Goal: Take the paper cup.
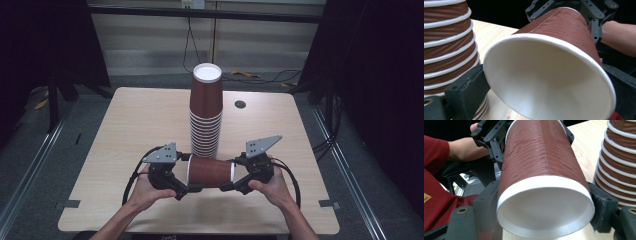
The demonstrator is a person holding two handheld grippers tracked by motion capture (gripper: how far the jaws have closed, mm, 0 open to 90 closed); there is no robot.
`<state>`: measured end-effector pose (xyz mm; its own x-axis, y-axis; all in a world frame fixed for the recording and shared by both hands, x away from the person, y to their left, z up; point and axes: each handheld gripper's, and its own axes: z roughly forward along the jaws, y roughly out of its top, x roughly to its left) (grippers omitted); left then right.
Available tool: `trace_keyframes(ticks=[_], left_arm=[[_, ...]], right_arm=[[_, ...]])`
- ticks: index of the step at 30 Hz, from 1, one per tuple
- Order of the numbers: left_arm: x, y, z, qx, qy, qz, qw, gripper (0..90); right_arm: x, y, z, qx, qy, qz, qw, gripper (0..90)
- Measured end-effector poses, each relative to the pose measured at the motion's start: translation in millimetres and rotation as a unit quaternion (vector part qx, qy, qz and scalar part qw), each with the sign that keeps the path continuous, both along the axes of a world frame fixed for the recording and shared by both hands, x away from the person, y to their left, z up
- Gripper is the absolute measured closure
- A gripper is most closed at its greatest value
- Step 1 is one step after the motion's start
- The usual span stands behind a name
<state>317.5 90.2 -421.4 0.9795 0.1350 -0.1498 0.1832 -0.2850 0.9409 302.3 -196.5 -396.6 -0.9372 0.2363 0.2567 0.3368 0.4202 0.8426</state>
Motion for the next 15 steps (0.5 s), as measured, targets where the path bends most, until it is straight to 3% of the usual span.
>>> trace_keyframes(ticks=[15], left_arm=[[-3.6,-0.9,2.2,-0.022,-0.005,-0.007,0.9997,3.1]], right_arm=[[0.9,-1.2,0.3,0.020,0.005,0.016,0.9997,24.4]])
